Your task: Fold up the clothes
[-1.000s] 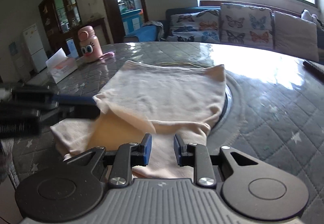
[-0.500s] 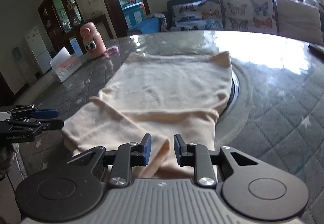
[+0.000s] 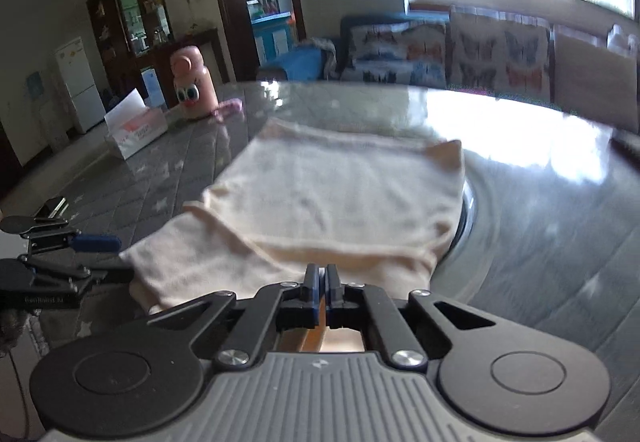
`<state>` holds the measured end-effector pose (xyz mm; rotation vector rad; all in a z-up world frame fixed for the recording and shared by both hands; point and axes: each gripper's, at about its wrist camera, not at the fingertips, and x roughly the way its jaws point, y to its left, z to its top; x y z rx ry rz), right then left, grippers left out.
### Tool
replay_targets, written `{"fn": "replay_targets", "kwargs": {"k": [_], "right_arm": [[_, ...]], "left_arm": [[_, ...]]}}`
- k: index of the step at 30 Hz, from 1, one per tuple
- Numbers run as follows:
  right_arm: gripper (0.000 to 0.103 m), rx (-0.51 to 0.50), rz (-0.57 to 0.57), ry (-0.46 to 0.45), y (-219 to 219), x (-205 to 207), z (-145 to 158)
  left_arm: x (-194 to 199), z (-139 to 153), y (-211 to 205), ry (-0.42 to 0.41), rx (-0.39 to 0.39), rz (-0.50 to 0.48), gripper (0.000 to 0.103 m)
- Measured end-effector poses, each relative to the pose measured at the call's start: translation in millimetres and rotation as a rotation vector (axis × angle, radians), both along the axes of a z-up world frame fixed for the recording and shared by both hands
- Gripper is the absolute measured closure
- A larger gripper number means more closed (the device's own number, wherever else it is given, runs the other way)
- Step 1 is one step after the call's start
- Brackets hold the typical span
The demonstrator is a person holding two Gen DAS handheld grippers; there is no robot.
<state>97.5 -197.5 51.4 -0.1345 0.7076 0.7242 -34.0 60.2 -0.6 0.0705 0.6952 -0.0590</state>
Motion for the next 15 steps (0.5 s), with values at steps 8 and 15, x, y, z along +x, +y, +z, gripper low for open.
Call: {"fn": "replay_targets", "kwargs": {"k": [8,15], "right_arm": [[0.097,0.012,-0.054,0.007,-9.4,19.2,6.8],[0.076,0.072,-0.037,0.175,-16.1,16.8,-27.1]], "left_arm": [[-1.5,-2.4,-3.1,0.004,0.013,-0.017,0.072],[-0.9,-3.2,-3.9,0.008,0.018,-0.02,0.066]]}}
